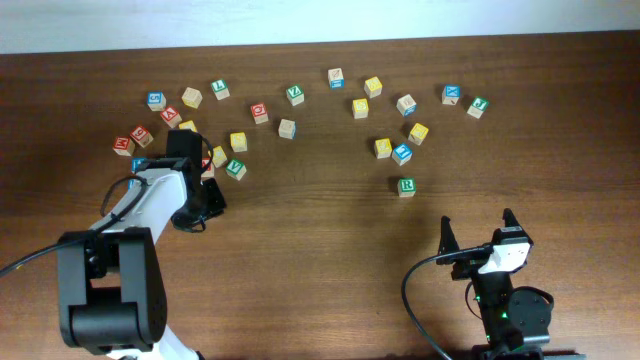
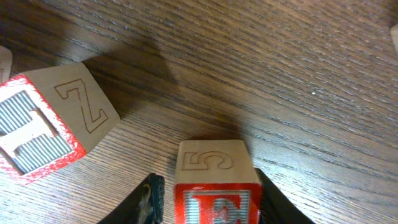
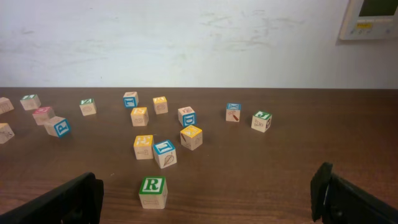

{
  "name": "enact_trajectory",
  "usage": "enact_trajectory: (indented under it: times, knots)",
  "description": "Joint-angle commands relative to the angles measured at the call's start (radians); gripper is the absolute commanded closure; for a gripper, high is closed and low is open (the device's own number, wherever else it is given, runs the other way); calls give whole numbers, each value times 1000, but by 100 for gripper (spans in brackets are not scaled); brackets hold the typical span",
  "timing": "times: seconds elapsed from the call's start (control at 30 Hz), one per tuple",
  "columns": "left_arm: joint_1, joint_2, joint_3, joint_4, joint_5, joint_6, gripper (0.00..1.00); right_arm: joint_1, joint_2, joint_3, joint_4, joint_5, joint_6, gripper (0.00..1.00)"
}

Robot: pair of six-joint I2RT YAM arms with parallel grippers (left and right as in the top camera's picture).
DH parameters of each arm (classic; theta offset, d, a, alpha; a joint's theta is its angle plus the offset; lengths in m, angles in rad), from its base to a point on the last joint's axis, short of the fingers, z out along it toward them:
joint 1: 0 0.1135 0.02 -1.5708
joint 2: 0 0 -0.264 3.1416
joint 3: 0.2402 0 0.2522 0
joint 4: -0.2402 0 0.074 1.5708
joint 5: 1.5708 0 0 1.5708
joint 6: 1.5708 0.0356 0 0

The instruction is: Spell out RSS

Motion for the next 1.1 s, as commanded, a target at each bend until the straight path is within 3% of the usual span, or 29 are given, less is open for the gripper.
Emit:
enact_trajectory:
  times: [0.0,0.47,0.73,0.9,1.07]
  knots:
    - [3,8,-3,1,-15,23,72,-7,-6,-6,-4,8,-4,2]
    - [-66,8,59,-86,-31,176,76,-7,-6,-6,-4,8,-4,2]
    - [-271,8,59,-89,-269,169,79,-7,-6,-6,-4,8,-4,2]
    - [-373,8,58,-101,-481,61,81,-7,-6,-6,-4,8,-4,2]
    - [-406,29,37,-100,-539,1,83,-7,-6,-6,-4,8,-4,2]
